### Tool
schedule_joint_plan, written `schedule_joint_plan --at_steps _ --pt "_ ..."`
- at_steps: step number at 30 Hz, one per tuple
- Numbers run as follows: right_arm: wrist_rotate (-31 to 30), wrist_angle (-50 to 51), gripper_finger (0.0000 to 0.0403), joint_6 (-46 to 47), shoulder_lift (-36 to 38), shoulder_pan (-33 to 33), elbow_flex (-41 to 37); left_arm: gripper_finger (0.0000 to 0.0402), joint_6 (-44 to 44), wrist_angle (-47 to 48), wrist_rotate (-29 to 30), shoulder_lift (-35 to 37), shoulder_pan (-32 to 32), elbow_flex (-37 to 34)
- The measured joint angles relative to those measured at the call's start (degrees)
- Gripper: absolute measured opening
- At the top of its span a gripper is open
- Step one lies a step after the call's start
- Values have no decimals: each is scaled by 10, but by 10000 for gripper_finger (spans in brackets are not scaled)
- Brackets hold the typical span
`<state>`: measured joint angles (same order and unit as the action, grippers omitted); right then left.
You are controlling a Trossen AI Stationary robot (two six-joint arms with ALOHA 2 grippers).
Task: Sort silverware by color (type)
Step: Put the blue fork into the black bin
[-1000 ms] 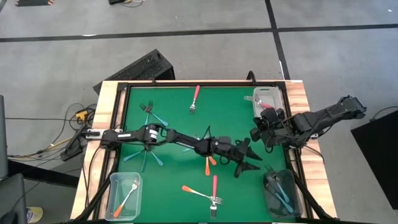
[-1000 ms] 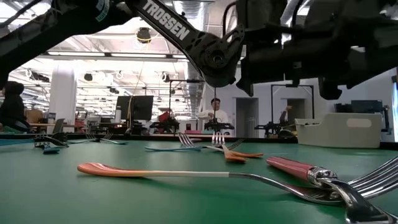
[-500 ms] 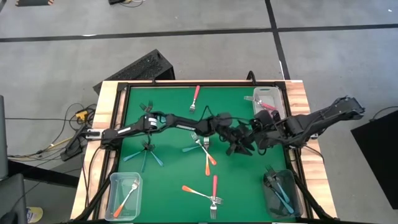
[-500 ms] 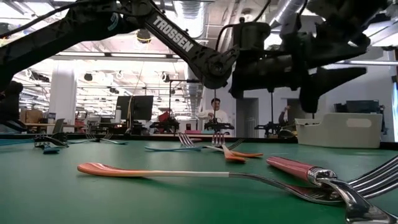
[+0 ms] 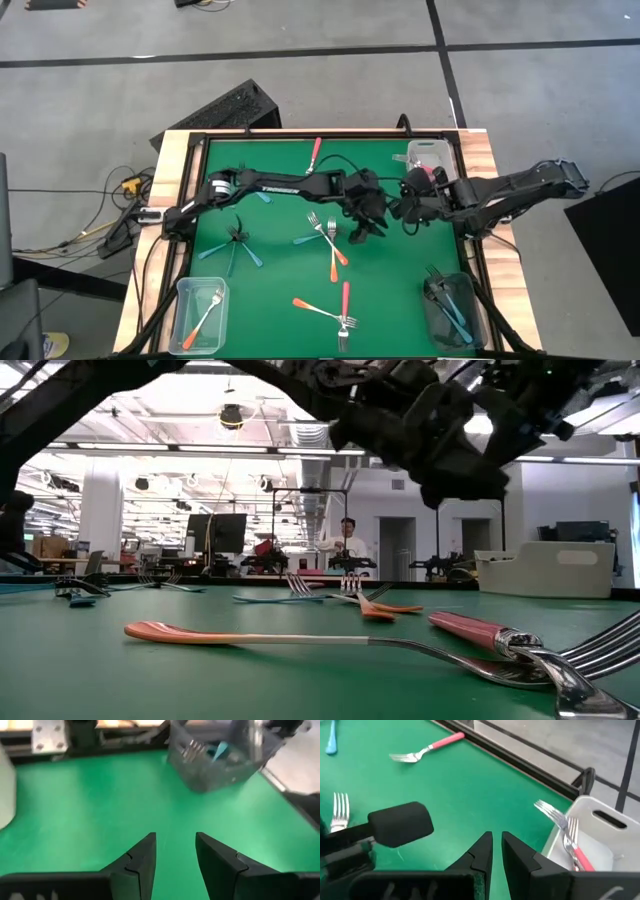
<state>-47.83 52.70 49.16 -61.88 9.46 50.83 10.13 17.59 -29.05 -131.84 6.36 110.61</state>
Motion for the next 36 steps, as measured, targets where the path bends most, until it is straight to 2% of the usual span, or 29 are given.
schedule_joint_plan --at_steps 4,8,11,14,16,18,22,25,32,36 --pt "3 -24 67 -44 -5 -16 0 123 12 13 26 37 4 -68" --pt "2 -25 67 -62 -5 -32 0 123 -3 -60 72 106 14 -213" --pt "-1 -41 67 -80 -5 -49 -1 123 -20 -142 168 176 20 -338" --pt "-1 -148 67 -148 -12 -82 -18 123 -29 -199 265 247 25 -442" --pt "29 -242 67 -218 -22 -112 -33 123 -38 -218 304 291 30 -494" --pt "95 -334 67 -280 -42 -144 -36 123 -52 -222 325 333 38 -529" --pt "218 -453 67 -352 -94 -192 -37 123 -93 -211 353 404 59 -591" --pt "269 -504 67 -382 -137 -210 -37 123 -120 -206 376 447 72 -639" --pt "285 -558 67 -418 -220 -227 -37 123 -190 -198 468 520 108 -744" --pt "285 -571 67 -420 -239 -235 -36 123 -262 -137 479 540 147 -772"
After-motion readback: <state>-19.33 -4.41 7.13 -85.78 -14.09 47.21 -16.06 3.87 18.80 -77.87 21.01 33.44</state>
